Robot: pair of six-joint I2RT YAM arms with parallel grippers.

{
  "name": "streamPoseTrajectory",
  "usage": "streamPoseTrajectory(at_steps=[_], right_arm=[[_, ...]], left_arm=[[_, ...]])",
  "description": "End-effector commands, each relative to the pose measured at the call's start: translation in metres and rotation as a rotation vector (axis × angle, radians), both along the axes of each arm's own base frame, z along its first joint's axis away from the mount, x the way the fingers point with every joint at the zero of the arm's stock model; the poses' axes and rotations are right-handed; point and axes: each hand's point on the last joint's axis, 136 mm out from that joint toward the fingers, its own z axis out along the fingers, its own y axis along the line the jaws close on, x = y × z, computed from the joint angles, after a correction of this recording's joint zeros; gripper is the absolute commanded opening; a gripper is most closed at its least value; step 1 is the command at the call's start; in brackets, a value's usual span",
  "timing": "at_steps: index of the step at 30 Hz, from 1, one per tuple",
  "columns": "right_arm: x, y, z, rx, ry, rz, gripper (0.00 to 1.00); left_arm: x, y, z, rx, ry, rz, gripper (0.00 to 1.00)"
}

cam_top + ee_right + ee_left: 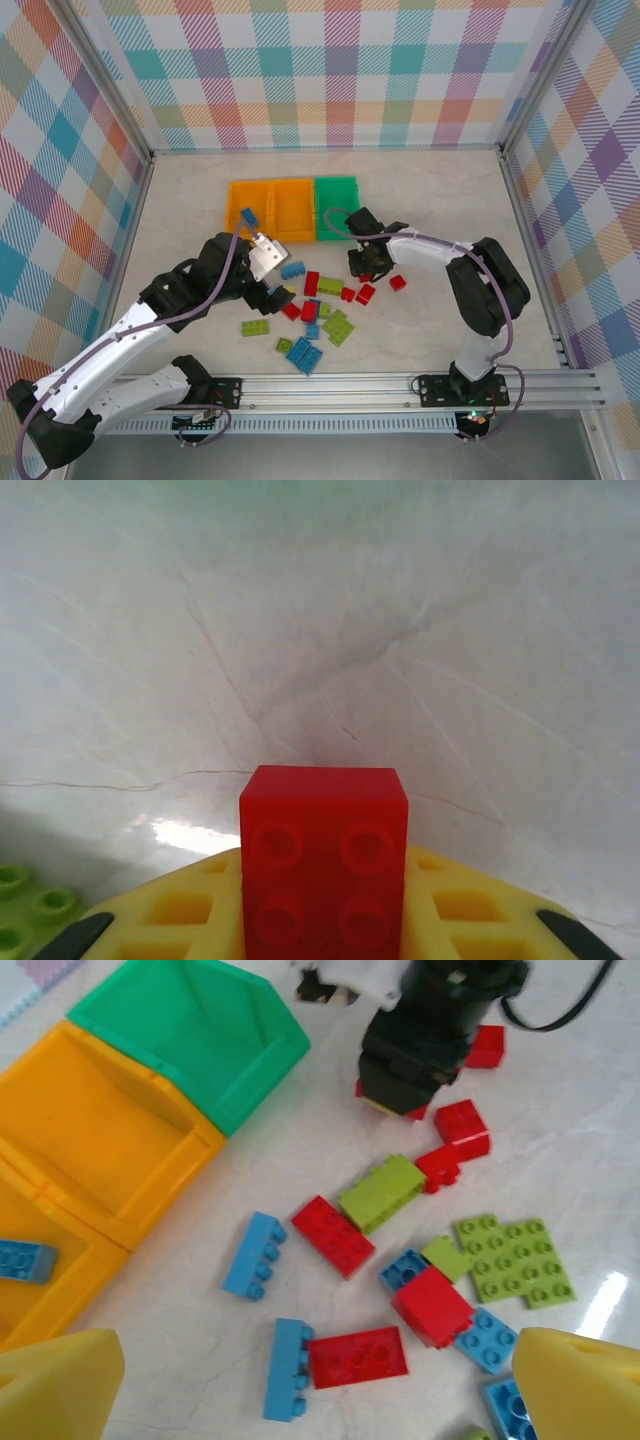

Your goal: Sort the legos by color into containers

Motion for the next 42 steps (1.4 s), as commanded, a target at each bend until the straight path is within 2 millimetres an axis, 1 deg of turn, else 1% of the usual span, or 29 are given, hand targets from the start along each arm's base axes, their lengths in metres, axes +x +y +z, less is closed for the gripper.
streamPoseTrajectory(at_steps=[1,3,4,6,9,12,14,17,20,23,25,27,30,32,33,34,36,37,38,39,40,41,42], right_arm=[[0.029,0.017,0.078,0.130,-0.210,0.010,0.26],[0.046,0.023,0.109,0.148,-0.303,0.032,0.27],[0.056,0.026,0.120,0.150,-0.338,0.040,0.27],[0.079,0.030,0.129,0.149,-0.364,0.039,0.27],[0.116,0.038,0.131,0.138,-0.375,0.030,0.28],[0.148,0.044,0.120,0.119,-0.368,0.012,0.28],[0.163,0.047,0.111,0.112,-0.351,0.009,0.28],[0.176,0.054,0.095,0.090,-0.316,0.015,0.32],[0.181,0.057,0.088,0.084,-0.300,0.012,0.38],[0.179,0.059,0.094,0.099,-0.299,0.019,0.44],[0.177,0.059,0.103,0.109,-0.306,0.024,0.49],[0.174,0.058,0.111,0.116,-0.314,0.029,0.52],[0.162,0.053,0.132,0.137,-0.329,0.030,0.52],[0.144,0.048,0.152,0.179,-0.337,0.040,0.52],[0.132,0.046,0.161,0.204,-0.339,0.048,0.53],[0.117,0.042,0.172,0.236,-0.341,0.059,0.55],[0.084,0.035,0.186,0.300,-0.332,0.077,0.65],[0.065,0.030,0.191,0.336,-0.323,0.082,0.70],[0.042,0.024,0.194,0.373,-0.309,0.101,0.75],[0.027,0.022,0.195,0.397,-0.297,0.120,0.79],[0.007,0.018,0.195,0.426,-0.287,0.142,0.83],[-0.011,0.011,0.194,0.445,-0.283,0.150,0.86],[-0.024,0.003,0.191,0.452,-0.277,0.139,0.88]], left_arm=[[0.016,0.018,0.002,0.026,-0.086,0.105,1.00],[0.022,0.028,0.002,0.030,-0.099,0.163,1.00],[0.026,0.032,0.002,0.035,-0.103,0.192,1.00],[0.031,0.041,0.004,0.052,-0.107,0.237,1.00],[0.032,0.047,0.006,0.061,-0.103,0.265,1.00],[0.026,0.047,0.004,0.055,-0.090,0.245,1.00],[0.021,0.044,0.001,0.050,-0.071,0.214,1.00],[0.022,0.046,-0.001,0.064,-0.066,0.223,1.00],[0.024,0.046,-0.002,0.074,-0.064,0.230,1.00],[0.024,0.046,-0.003,0.072,-0.063,0.233,1.00],[0.026,0.047,-0.003,0.074,-0.071,0.246,1.00],[0.029,0.051,-0.003,0.082,-0.081,0.267,1.00],[0.034,0.056,0.001,0.079,-0.100,0.314,1.00],[0.037,0.057,0.006,0.055,-0.097,0.350,1.00],[0.036,0.054,0.010,0.031,-0.082,0.355,1.00],[0.037,0.048,0.015,-0.010,-0.054,0.363,1.00],[0.039,0.038,0.024,-0.117,0.025,0.423,1.00],[0.040,0.031,0.024,-0.174,0.079,0.455,1.00],[0.041,0.023,0.022,-0.222,0.136,0.483,1.00],[0.043,0.016,0.019,-0.264,0.189,0.515,0.99],[0.043,0.008,0.014,-0.297,0.243,0.550,0.98],[0.044,0.001,0.008,-0.319,0.292,0.590,0.98],[0.043,-0.004,0.002,-0.328,0.328,0.620,0.97]])
